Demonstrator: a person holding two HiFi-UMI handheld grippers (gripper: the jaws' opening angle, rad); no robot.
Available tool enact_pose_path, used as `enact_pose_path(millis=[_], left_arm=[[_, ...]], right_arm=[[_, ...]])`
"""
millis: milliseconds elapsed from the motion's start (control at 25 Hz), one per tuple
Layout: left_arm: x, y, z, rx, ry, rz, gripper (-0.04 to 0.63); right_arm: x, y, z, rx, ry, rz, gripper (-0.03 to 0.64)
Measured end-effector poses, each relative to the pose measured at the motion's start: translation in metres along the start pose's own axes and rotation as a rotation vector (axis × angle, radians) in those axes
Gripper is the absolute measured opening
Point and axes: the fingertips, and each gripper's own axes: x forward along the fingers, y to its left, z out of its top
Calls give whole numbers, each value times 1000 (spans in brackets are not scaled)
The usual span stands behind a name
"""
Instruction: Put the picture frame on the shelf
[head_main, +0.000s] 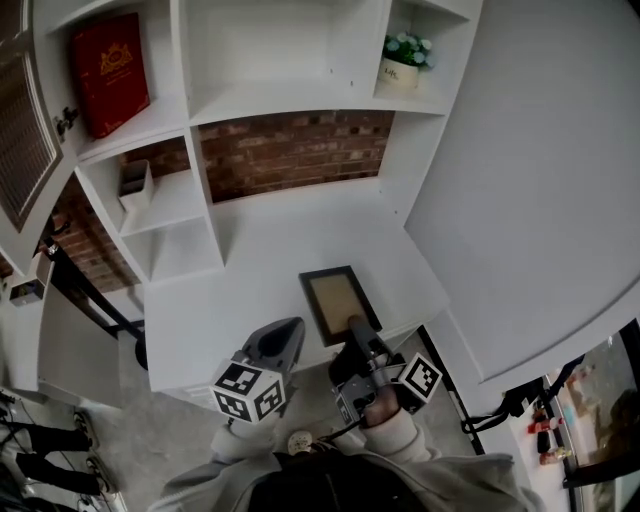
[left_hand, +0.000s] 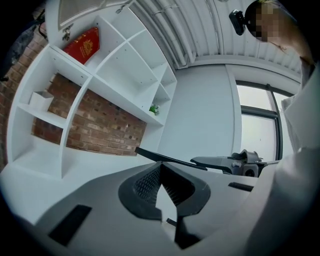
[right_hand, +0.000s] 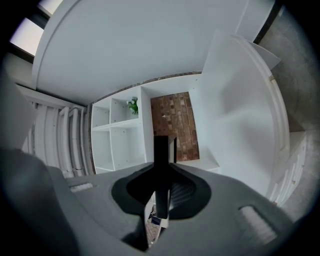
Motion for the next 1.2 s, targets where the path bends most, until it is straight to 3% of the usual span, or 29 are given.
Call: enact_pose_path(millis=[560,1200], left_arm=[[47,29,65,83,-59,-4,3],[145,80,164,161,-93,-2,3]], right_arm=[[81,58,33,-49,1,97,47],[212,136,82,-110,67,181,46]])
